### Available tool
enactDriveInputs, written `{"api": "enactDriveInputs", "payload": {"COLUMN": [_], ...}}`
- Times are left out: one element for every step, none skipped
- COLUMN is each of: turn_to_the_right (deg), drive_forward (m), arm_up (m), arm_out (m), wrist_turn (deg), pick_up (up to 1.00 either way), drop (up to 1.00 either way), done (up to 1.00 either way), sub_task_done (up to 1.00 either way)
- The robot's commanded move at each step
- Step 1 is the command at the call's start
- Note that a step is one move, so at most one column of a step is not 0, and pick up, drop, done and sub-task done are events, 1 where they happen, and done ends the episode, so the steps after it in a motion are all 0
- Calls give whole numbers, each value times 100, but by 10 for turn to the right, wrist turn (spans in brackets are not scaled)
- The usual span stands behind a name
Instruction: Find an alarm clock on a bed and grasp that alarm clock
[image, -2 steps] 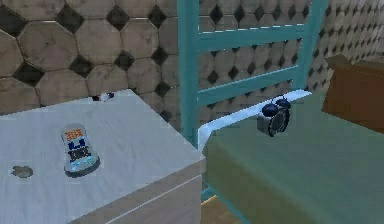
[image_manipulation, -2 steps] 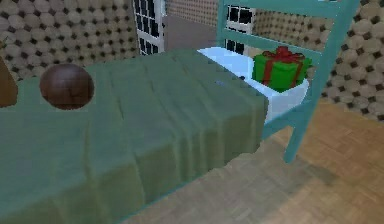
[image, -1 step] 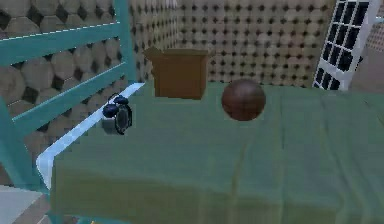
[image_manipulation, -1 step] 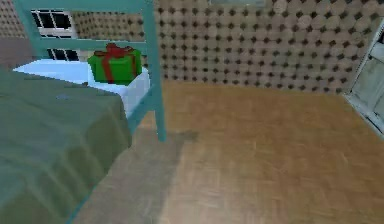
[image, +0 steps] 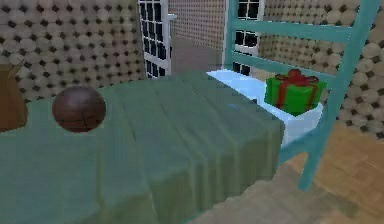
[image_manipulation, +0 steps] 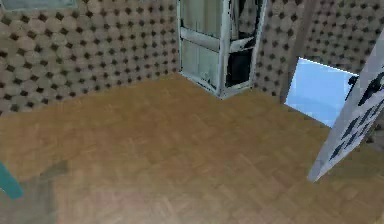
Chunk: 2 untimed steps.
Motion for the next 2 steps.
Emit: {"api": "enactDriveInputs", "payload": {"turn_to_the_right": [450,300], "drive_forward": [0,0], "arm_up": [0,0], "arm_out": [0,0], "wrist_turn": [0,0], "pick_up": [0,0], "drop": [0,0], "done": [0,0], "sub_task_done": [0,0]}}
